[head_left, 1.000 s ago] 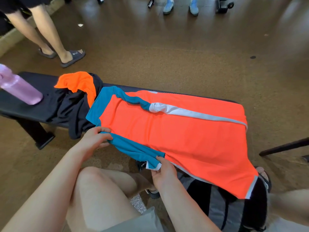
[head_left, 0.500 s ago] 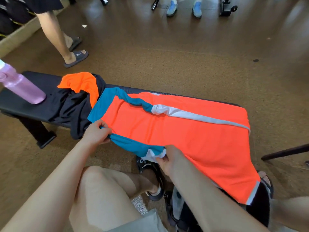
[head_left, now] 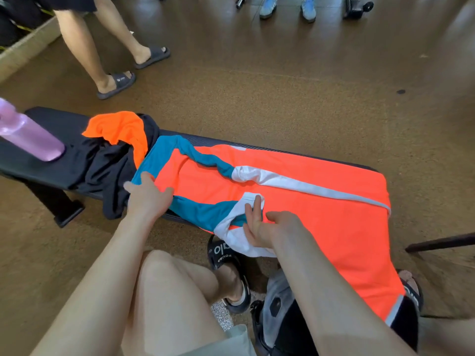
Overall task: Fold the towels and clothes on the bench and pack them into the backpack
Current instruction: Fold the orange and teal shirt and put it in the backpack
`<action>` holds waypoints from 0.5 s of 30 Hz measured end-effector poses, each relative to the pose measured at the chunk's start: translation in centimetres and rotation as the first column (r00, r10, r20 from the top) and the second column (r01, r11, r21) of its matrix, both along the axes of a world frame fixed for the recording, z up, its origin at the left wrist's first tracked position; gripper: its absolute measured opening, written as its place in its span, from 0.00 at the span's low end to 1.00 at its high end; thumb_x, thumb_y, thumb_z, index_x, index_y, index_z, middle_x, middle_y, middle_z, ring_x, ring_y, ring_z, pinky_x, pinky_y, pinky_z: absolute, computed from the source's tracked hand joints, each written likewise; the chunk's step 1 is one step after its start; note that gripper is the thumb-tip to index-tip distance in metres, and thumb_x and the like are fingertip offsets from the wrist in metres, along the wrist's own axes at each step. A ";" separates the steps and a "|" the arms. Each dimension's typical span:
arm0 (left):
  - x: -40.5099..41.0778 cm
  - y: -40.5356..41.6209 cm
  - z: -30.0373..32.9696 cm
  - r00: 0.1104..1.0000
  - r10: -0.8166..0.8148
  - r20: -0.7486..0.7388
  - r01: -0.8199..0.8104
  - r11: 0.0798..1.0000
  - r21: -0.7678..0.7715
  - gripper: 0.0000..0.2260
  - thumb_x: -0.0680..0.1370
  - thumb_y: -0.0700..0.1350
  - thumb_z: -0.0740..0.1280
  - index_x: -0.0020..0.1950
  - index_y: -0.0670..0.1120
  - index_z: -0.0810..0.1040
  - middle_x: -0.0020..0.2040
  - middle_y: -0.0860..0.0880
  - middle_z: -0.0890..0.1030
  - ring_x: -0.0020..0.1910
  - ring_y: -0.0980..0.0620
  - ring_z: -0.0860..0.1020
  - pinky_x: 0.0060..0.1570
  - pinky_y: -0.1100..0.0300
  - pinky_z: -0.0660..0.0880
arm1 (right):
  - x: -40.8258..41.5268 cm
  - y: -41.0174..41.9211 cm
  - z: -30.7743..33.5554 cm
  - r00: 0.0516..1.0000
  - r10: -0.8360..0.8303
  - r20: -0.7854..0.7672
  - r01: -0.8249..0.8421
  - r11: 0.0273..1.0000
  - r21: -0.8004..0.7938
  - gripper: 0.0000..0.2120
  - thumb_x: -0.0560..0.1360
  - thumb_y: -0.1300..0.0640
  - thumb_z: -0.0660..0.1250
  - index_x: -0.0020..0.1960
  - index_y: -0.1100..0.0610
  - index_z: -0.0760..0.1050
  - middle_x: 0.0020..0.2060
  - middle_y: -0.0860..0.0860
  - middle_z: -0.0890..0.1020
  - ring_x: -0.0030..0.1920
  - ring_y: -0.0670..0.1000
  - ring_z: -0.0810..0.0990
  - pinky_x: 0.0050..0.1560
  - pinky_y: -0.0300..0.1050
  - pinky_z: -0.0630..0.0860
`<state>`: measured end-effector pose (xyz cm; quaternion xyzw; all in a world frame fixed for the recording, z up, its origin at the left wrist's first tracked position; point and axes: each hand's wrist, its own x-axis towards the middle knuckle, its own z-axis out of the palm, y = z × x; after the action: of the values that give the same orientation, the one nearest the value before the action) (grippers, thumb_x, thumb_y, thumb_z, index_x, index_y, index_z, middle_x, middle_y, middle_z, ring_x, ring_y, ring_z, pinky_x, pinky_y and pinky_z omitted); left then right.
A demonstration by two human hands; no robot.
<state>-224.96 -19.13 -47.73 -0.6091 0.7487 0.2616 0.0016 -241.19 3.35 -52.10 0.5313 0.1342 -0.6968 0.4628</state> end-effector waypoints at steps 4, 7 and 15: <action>-0.6 4.1 2.2 0.769 -0.638 0.032 0.620 0.733 -0.281 0.26 0.71 0.52 0.71 0.67 0.50 0.69 0.62 0.47 0.67 0.59 0.44 0.70 0.55 0.48 0.73 | 1.5 1.6 5.2 1.000 -0.005 -0.001 0.005 1.000 -0.028 0.15 0.81 0.65 0.59 0.64 0.74 0.66 0.61 0.71 0.71 0.60 0.69 0.77 0.25 0.62 0.80; -1.5 6.0 1.2 0.454 -0.884 0.112 0.891 0.453 -0.038 0.35 0.65 0.61 0.67 0.71 0.51 0.69 0.66 0.49 0.69 0.67 0.47 0.66 0.66 0.51 0.68 | 3.5 3.4 6.4 0.901 0.334 -0.277 -0.333 0.942 0.051 0.08 0.81 0.67 0.58 0.54 0.72 0.70 0.48 0.65 0.77 0.49 0.60 0.80 0.33 0.51 0.83; -3.1 7.8 -1.2 0.101 -0.833 0.544 0.989 0.023 -0.149 0.26 0.65 0.50 0.74 0.59 0.46 0.71 0.56 0.44 0.74 0.50 0.43 0.74 0.45 0.48 0.75 | 5.3 13.7 -0.3 -0.738 0.658 0.152 0.380 0.218 0.899 0.18 0.68 0.56 0.73 0.56 0.51 0.73 0.47 0.49 0.75 0.47 0.54 0.76 0.45 0.52 0.76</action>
<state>-228.08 -11.30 -48.92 0.0220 0.9855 -0.1011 0.1346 -235.86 17.04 -52.41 -0.3806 0.8884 -0.2116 0.1454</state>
